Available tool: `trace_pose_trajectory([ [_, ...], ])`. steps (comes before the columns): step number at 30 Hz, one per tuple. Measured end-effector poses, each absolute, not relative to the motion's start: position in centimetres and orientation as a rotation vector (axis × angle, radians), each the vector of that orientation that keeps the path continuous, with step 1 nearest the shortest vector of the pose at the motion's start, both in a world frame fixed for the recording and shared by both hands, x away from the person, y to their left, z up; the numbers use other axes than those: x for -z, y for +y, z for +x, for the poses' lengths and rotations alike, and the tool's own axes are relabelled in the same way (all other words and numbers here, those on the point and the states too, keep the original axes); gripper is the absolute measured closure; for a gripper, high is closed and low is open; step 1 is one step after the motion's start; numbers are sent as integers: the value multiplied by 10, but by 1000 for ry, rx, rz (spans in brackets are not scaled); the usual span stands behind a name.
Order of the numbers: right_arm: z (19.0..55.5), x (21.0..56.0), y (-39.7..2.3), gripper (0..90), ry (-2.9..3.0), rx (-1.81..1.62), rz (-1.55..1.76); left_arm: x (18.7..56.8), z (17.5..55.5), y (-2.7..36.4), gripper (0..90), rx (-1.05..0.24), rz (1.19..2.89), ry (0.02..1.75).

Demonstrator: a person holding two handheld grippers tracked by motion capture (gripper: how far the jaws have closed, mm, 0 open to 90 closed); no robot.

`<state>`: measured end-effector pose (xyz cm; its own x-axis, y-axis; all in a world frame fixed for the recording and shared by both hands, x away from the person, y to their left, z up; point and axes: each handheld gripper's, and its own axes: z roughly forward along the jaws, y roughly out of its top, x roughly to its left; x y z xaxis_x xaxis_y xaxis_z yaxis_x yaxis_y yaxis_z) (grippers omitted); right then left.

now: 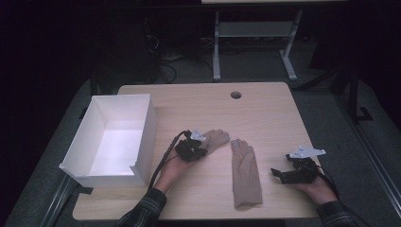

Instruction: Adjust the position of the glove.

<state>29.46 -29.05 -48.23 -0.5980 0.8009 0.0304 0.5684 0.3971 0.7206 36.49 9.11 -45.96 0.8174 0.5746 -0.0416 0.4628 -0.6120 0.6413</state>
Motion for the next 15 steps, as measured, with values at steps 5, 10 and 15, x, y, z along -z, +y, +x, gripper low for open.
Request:
trace_pose_trajectory([
  [5,295,482,-290,124,2338,-1018,1192,459,363,86,898,-208,2346,739],
  [10,295,482,-290,124,2338,-1018,1192,454,361,88,897,-196,2318,748],
  [15,295,482,-290,124,2338,-1019,1191,439,363,102,897,-250,2261,777],
])
